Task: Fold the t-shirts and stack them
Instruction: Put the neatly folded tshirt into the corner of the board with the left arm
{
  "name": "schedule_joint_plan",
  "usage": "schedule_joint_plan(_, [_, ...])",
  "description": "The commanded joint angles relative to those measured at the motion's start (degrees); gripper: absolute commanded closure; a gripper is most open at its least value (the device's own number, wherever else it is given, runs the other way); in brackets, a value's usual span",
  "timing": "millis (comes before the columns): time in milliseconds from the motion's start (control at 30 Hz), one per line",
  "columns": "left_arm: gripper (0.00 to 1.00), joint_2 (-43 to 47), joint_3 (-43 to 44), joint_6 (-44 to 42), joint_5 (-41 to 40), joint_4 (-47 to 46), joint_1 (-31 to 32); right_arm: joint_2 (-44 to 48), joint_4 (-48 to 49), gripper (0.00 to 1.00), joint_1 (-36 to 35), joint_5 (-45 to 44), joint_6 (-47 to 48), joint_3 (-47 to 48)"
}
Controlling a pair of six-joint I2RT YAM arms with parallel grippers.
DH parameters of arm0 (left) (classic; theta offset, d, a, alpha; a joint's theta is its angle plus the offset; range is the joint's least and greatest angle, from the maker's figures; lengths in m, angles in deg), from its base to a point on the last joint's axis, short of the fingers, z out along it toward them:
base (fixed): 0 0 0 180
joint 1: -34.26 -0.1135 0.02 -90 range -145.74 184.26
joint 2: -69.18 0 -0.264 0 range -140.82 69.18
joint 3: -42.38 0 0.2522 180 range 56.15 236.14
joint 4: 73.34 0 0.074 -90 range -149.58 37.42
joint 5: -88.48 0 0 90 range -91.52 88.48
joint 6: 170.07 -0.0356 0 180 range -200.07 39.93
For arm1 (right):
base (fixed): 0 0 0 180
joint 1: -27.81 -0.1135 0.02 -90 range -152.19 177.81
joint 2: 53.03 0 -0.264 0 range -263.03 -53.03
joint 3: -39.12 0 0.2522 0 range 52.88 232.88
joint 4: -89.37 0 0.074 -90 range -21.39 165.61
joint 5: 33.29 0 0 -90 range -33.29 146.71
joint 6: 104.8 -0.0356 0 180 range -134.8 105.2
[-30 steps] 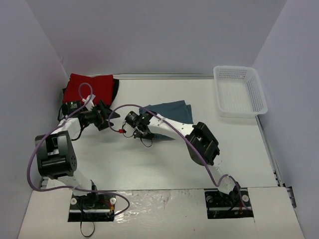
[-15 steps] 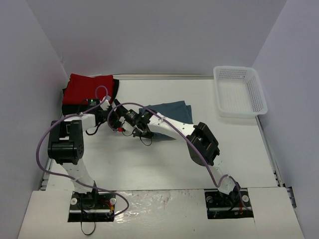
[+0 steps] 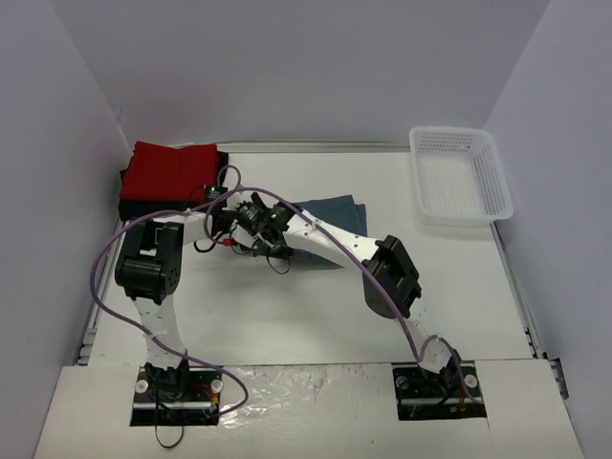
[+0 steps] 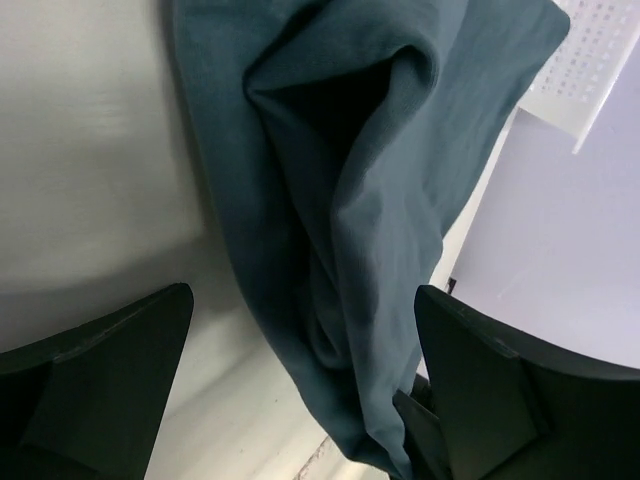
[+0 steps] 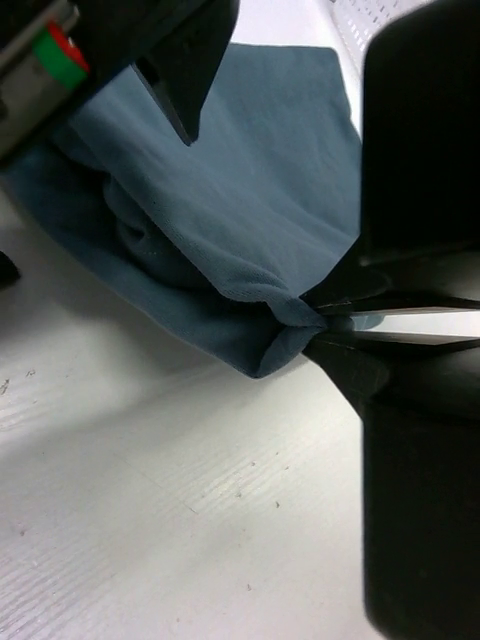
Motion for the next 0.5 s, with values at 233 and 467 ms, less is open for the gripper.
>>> schedule_joint_plan(233, [0.06, -6.0, 4.9, -1.7, -2.6, 2.6, 1.4, 1.4, -4.3, 1.00, -1.6, -1.8, -0.3, 5.3])
schedule_joint_plan(467, [0.06, -7.7, 7.1, -1.2, 0.2, 2.0, 3.8, 0.3, -4.4, 1.00, -1.4, -2.0, -0.1, 5.0])
